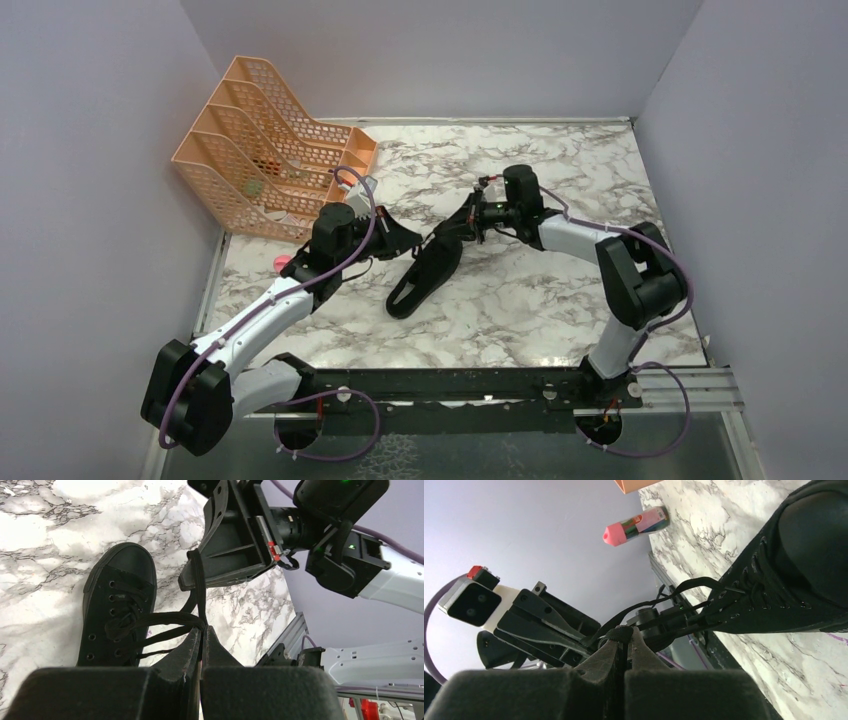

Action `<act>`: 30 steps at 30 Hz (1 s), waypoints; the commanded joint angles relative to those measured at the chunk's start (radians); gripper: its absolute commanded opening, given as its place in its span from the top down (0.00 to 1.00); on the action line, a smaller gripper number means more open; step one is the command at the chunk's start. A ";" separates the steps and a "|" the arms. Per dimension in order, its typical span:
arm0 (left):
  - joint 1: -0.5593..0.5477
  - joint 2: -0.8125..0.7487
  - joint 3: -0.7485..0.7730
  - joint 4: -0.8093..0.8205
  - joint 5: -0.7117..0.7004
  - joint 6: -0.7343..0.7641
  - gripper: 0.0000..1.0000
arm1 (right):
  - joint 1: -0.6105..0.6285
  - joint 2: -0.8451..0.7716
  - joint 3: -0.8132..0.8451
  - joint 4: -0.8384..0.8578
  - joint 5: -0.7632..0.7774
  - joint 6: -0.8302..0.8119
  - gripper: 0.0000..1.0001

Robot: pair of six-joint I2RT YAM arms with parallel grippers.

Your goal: Tie the shoes

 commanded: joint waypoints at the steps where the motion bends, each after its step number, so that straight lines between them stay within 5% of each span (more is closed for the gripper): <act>1: 0.006 0.000 0.025 0.029 0.024 0.010 1.00 | 0.011 0.035 -0.037 0.171 -0.067 0.147 0.99; 30: 0.006 0.011 0.035 0.032 0.030 0.020 1.00 | 0.116 0.120 -0.118 0.347 -0.014 0.310 0.99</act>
